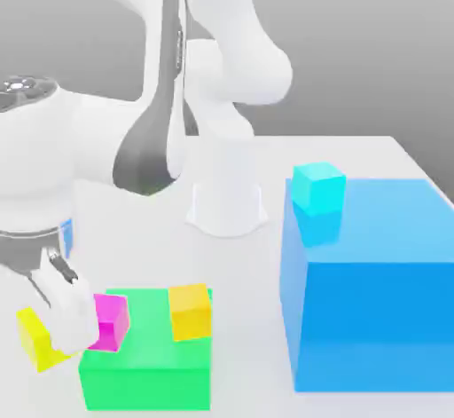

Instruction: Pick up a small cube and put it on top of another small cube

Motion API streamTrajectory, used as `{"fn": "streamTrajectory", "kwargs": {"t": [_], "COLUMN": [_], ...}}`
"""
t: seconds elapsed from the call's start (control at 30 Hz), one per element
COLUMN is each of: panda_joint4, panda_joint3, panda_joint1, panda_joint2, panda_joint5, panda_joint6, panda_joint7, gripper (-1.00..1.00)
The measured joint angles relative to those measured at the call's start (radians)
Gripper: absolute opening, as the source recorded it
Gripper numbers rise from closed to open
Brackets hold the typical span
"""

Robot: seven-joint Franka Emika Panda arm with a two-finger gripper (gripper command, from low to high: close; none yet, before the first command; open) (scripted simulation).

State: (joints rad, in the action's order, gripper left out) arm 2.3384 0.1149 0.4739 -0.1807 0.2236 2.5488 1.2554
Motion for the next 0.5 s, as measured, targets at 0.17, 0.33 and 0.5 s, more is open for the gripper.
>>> {"fn": "streamTrajectory", "kwargs": {"t": [0.17, 0.33, 0.5], "panda_joint4": [0.094, 0.219, 0.306], "panda_joint3": [0.047, 0.061, 0.083], "panda_joint1": [-0.064, -0.124, -0.156], "panda_joint2": [0.156, 0.33, 0.369], "panda_joint5": [-0.067, -0.211, -0.28], "panda_joint6": [-0.08, -0.136, -0.089], "panda_joint7": [0.081, 0.195, 0.237], "gripper": [-1.0, -1.0, -1.0]}}
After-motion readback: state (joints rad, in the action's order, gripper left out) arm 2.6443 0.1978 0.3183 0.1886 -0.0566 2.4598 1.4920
